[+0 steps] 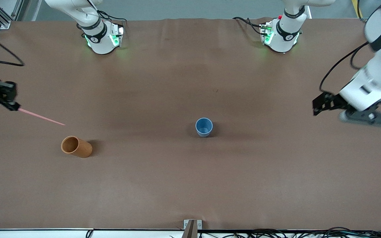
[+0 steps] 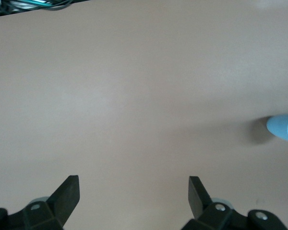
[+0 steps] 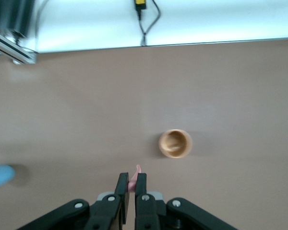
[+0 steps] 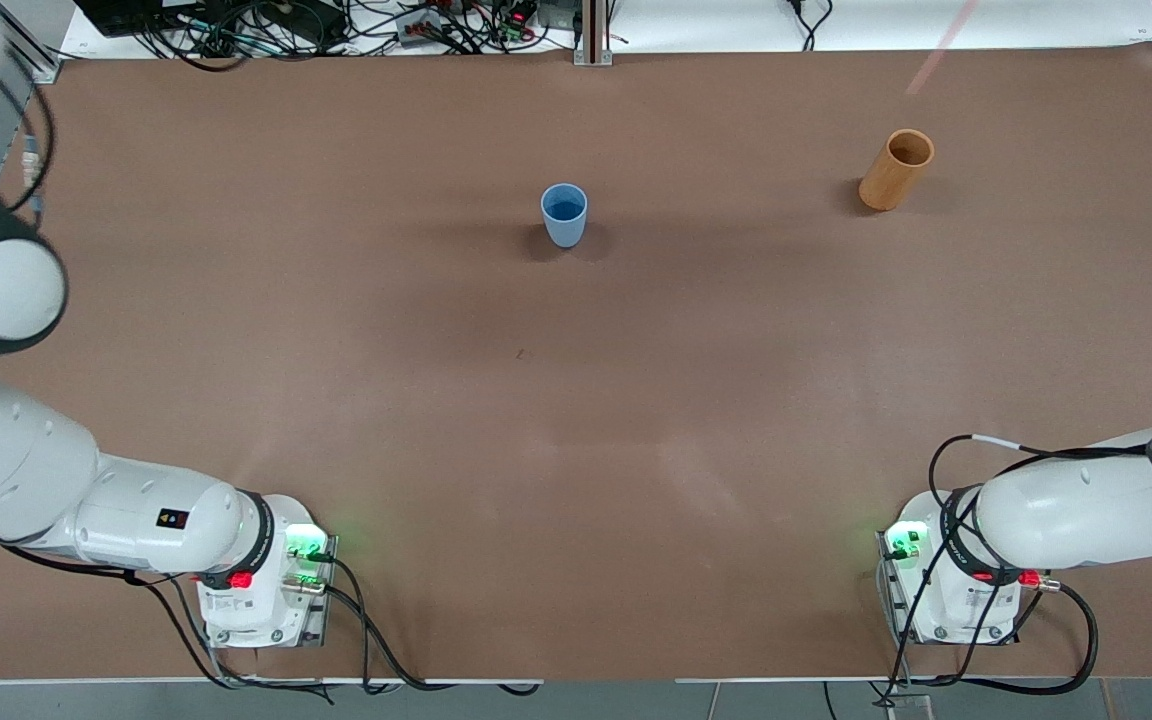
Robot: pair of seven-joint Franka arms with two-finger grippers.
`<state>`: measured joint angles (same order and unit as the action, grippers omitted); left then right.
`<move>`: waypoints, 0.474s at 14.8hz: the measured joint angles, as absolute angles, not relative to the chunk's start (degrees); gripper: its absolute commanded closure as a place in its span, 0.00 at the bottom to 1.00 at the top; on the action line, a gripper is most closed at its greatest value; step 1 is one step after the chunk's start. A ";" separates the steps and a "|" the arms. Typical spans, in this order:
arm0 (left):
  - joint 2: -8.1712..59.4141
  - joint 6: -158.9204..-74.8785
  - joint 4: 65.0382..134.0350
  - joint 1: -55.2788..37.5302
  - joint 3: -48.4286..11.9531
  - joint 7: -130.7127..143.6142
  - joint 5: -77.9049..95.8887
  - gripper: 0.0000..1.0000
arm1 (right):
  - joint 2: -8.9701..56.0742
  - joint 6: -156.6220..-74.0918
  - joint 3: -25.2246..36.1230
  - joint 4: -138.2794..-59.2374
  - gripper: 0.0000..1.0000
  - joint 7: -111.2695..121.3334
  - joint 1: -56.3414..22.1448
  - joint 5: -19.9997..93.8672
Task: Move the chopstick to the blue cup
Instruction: 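Release the cup and raise the left gripper while the right gripper carries the chopstick, then move the held pink chopstick above the blue cup with the right gripper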
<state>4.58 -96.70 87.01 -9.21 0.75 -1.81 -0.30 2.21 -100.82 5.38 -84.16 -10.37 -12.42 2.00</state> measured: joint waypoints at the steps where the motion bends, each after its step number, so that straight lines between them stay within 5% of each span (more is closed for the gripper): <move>1: 2.42 -94.80 87.02 -8.85 0.22 -1.88 -0.30 0.00 | 2.29 -101.53 5.25 -84.30 1.00 -15.55 -15.77 1.09; 7: -2.49 -89.01 87.76 -8.37 -0.85 -1.88 -0.30 0.00 | 6.01 -105.71 4.82 -84.82 1.00 -48.80 -36.92 -6.27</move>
<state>-2.49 -89.01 87.76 -8.37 -0.85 -1.88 -0.30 6.01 -105.71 4.82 -84.82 -48.80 -36.92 -6.27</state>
